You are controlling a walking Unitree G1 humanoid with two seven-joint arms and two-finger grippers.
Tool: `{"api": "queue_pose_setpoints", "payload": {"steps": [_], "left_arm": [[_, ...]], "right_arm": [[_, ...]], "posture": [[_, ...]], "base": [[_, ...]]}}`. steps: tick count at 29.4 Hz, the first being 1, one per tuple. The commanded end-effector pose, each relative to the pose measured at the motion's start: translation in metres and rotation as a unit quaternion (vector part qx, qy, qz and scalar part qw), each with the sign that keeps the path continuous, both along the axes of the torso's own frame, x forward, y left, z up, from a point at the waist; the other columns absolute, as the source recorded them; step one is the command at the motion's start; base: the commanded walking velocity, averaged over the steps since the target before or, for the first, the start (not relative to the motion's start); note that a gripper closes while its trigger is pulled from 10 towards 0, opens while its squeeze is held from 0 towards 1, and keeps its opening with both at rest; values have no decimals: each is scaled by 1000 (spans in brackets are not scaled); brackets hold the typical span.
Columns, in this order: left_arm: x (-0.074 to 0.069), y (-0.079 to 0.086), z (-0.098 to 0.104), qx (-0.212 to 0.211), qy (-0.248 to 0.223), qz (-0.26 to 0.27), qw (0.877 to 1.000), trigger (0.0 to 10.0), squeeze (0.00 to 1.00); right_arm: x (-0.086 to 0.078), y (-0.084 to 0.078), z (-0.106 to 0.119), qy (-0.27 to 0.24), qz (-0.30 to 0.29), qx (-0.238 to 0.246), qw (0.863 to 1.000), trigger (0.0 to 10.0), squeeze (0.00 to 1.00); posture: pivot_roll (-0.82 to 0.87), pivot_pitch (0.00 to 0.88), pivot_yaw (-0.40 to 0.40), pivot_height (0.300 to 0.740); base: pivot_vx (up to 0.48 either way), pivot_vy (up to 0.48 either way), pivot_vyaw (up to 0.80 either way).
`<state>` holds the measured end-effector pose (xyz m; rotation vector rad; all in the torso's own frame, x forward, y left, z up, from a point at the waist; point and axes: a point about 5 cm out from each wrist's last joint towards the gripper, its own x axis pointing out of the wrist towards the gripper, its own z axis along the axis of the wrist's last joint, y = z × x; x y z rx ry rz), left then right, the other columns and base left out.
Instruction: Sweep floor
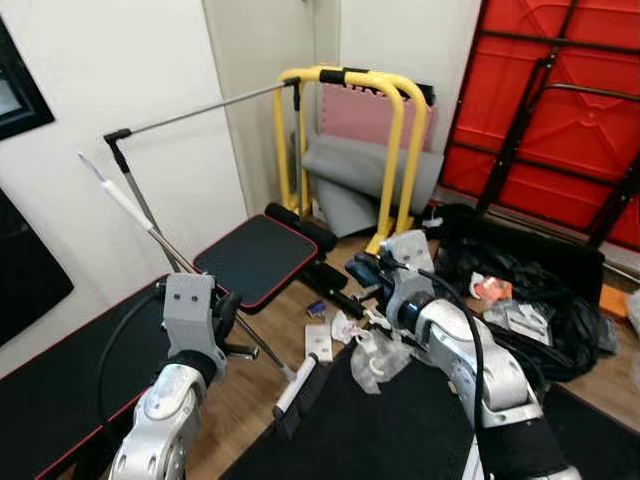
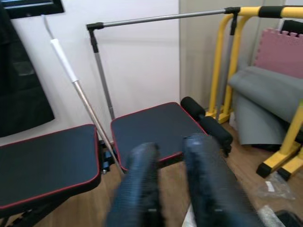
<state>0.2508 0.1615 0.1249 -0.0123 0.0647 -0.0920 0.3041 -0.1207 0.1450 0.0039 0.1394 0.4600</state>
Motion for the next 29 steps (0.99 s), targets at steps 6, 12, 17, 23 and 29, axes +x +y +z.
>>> {"api": "queue_pose_setpoints", "payload": {"steps": [6,12,17,23,29], "left_arm": [[1,-2,-3,3,-1,-1,1000,10000,0],[2,-2,-4,9,-3,-4,1000,10000,0],[3,-2,-4,17,-7,-2,1000,10000,0],[4,-2,-5,26,-16,13,999,10000,0],[6,-3,-5,35,-19,7,999,10000,0]], "right_arm": [[6,-5,2,-10,-30,-3,1000,10000,1000],[8,-7,2,-22,-47,-12,999,10000,1000],[9,-10,0,-23,-60,-15,998,10000,1000],[9,-15,-4,-16,-65,-15,998,10000,1000],[10,-14,-5,-18,-63,-18,998,10000,706]], "posture": [[-128,0,-15,740],[-131,0,-10,740],[-135,0,-10,740],[-144,0,-12,740],[-145,0,-10,740]], "base": [[0,0,-800],[0,0,-800],[0,0,-800],[0,0,-800],[0,0,-800]]}}
